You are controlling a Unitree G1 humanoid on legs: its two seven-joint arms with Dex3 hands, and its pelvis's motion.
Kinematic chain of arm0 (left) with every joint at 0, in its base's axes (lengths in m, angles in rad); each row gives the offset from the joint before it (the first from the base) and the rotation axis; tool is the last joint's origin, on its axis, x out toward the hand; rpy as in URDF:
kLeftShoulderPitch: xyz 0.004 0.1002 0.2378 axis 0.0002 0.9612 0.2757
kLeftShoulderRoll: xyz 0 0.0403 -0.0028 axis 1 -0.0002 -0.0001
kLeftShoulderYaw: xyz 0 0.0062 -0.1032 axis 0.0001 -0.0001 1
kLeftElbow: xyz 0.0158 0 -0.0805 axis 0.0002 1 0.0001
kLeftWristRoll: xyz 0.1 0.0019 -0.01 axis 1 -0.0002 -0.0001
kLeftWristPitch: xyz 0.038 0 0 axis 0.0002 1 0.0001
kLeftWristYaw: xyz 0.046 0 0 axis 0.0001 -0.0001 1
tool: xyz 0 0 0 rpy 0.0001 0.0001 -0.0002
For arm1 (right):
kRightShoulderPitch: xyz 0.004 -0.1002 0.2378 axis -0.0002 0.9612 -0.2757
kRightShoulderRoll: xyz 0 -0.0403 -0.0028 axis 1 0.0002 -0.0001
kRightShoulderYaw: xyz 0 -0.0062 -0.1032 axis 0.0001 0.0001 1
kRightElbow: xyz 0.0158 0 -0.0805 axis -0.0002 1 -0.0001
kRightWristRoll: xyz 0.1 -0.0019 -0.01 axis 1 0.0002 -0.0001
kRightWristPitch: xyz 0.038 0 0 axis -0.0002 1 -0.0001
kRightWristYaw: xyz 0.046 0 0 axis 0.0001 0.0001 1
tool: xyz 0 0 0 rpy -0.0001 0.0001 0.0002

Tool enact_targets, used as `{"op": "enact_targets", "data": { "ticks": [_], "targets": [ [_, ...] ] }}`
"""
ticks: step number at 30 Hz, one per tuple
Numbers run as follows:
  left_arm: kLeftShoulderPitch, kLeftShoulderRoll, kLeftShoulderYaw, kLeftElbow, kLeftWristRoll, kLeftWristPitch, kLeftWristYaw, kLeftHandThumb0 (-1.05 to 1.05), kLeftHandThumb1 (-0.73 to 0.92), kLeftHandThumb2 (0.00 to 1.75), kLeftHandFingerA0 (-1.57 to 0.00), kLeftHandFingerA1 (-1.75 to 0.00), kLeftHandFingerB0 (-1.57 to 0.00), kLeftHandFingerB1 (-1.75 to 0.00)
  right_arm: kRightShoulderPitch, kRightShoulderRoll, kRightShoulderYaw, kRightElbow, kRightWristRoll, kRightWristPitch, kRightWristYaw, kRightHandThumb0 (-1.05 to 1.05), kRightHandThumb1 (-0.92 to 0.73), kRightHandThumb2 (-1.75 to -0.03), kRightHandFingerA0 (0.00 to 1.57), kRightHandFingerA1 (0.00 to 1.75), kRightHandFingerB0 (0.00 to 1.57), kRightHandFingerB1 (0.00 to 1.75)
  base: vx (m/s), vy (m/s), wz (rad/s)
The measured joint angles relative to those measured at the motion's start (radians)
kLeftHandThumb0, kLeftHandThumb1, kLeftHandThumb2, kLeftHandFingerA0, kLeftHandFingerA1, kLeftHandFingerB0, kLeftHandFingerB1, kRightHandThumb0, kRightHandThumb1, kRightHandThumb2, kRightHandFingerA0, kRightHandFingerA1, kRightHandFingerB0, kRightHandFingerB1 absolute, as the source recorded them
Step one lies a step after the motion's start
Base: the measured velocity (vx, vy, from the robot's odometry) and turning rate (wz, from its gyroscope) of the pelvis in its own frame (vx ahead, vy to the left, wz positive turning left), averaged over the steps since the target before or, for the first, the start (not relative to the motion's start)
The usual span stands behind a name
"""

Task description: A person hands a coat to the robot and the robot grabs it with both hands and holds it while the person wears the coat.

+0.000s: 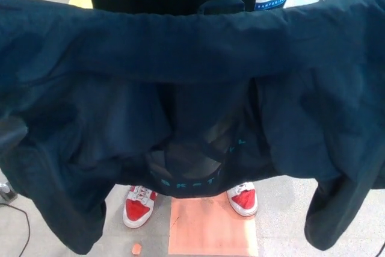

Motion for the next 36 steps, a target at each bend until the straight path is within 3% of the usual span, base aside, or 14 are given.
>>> {"op": "enact_targets", "data": {
  "ticks": [3, 4, 5, 6, 9, 10, 12, 14, 17, 20, 21, 24, 29, 36],
  "targets": [
    [-0.127, 0.054, 0.014, -0.021, -0.010, 0.006, -0.011, -0.87, 0.48, 0.56, -0.16, -0.35, -0.24, -0.31, -0.081, -0.056, -0.040, -0.034, 0.027, 0.000, 0.013, -0.84, -0.49, -0.88, 0.14, 0.48, 0.07, 0.08, 0.00, 0.000, 0.00],
    [-0.156, 0.069, 0.015, -0.021, -0.014, 0.006, -0.016, -0.81, 0.47, 0.91, -0.03, -0.24, -0.02, -0.26, -0.096, -0.072, -0.049, -0.042, 0.034, 0.000, 0.017, -0.90, -0.60, -0.64, 0.42, 0.53, 0.00, 0.26, 0.00, 0.000, 0.00],
    [-0.215, 0.103, 0.015, -0.017, -0.022, 0.009, -0.030, -0.81, 0.47, 0.91, -0.03, -0.24, -0.02, -0.26, -0.126, -0.105, -0.069, -0.058, 0.050, 0.002, 0.029, -0.90, -0.60, -0.64, 0.42, 0.53, 0.00, 0.26, 0.00, 0.000, 0.00],
    [-0.251, 0.130, 0.012, -0.011, -0.028, 0.015, -0.044, -0.86, 0.50, 0.93, -0.03, -0.26, -0.02, -0.21, -0.146, -0.130, -0.078, -0.069, 0.064, 0.009, 0.039, -0.83, -0.49, -0.90, 0.34, 0.58, 0.02, 0.08, 0.00, 0.000, 0.00],
    [-0.356, 0.225, -0.013, 0.026, -0.047, 0.043, -0.096, -0.89, 0.55, 0.97, -0.03, -0.32, -0.10, -0.19, -0.204, -0.214, -0.092, -0.090, 0.110, 0.043, 0.079, -0.83, -0.53, -0.95, 0.01, 0.29, 0.00, 0.11, 0.00, 0.000, 0.00],
    [-0.380, 0.247, -0.023, 0.038, -0.052, 0.050, -0.112, -0.95, 0.72, 0.62, -0.11, -0.31, -0.05, -0.24, -0.219, -0.236, -0.092, -0.090, 0.120, 0.052, 0.092, -0.84, -0.53, -0.96, 0.01, 0.32, 0.00, 0.10, 0.00, 0.000, 0.00],
    [-0.411, 0.281, -0.039, 0.061, -0.055, 0.057, -0.137, -0.96, 0.72, 0.62, -0.11, -0.30, -0.05, -0.24, -0.240, -0.264, -0.089, -0.085, 0.132, 0.065, 0.110, -0.85, -0.55, -0.97, 0.01, 0.35, 0.00, 0.09, 0.00, 0.000, 0.00],
    [-0.446, 0.322, -0.066, 0.090, -0.058, 0.066, -0.170, -0.92, 0.58, 1.00, 0.00, -0.32, -0.14, -0.18, -0.264, -0.303, -0.081, -0.075, 0.146, 0.082, 0.136, -0.84, -0.54, -0.94, 0.04, 0.30, 0.03, 0.11, 0.00, 0.000, 0.00],
    [-0.491, 0.376, -0.112, 0.134, -0.060, 0.080, -0.223, -0.95, 0.60, 1.00, -0.04, -0.32, -0.14, -0.14, -0.297, -0.366, -0.064, -0.049, 0.161, 0.108, 0.182, -0.89, -0.59, -0.71, 0.13, 0.39, 0.03, 0.13, 0.00, 0.000, 0.00],
    [-0.538, 0.411, -0.159, 0.174, -0.061, 0.092, -0.271, -0.90, 0.55, 0.98, -0.05, -0.27, -0.08, -0.16, -0.333, -0.428, -0.044, -0.018, 0.175, 0.134, 0.227, -0.83, -0.55, -0.90, 0.14, 0.44, 0.03, 0.20, 0.00, 0.000, 0.00],
    [-0.551, 0.419, -0.172, 0.185, -0.061, 0.096, -0.285, -0.90, 0.55, 0.98, -0.05, -0.19, -0.09, -0.14, -0.346, -0.445, -0.035, -0.009, 0.178, 0.141, 0.240, -0.87, -0.59, -0.68, 0.15, 0.34, 0.04, 0.16, 0.00, 0.000, 0.00],
    [-0.608, 0.441, -0.225, 0.222, -0.061, 0.111, -0.337, -0.95, 0.59, 0.97, -0.02, -0.14, -0.12, -0.10, -0.397, -0.505, -0.001, 0.025, 0.185, 0.170, 0.288, -0.84, -0.55, -0.92, 0.11, 0.43, 0.02, 0.19, 0.00, 0.000, 0.00],
    [-0.685, 0.462, -0.287, 0.266, -0.062, 0.133, -0.411, -0.93, 0.58, 0.94, -0.02, -0.20, -0.10, -0.14, -0.481, -0.568, 0.060, 0.073, 0.186, 0.207, 0.361, -0.85, -0.67, -0.61, 0.16, 0.32, 0.01, 0.21, 0.00, 0.000, 0.00],
    [-0.796, 0.464, -0.371, 0.325, -0.066, 0.167, -0.520, -0.90, 0.57, 0.67, -0.11, -0.32, -0.10, -0.21, -0.628, -0.595, 0.174, 0.156, 0.182, 0.259, 0.481, -0.88, -0.54, -0.91, 0.15, 0.43, 0.04, 0.16, 0.00, 0.000, 0.00]
  ]
}}
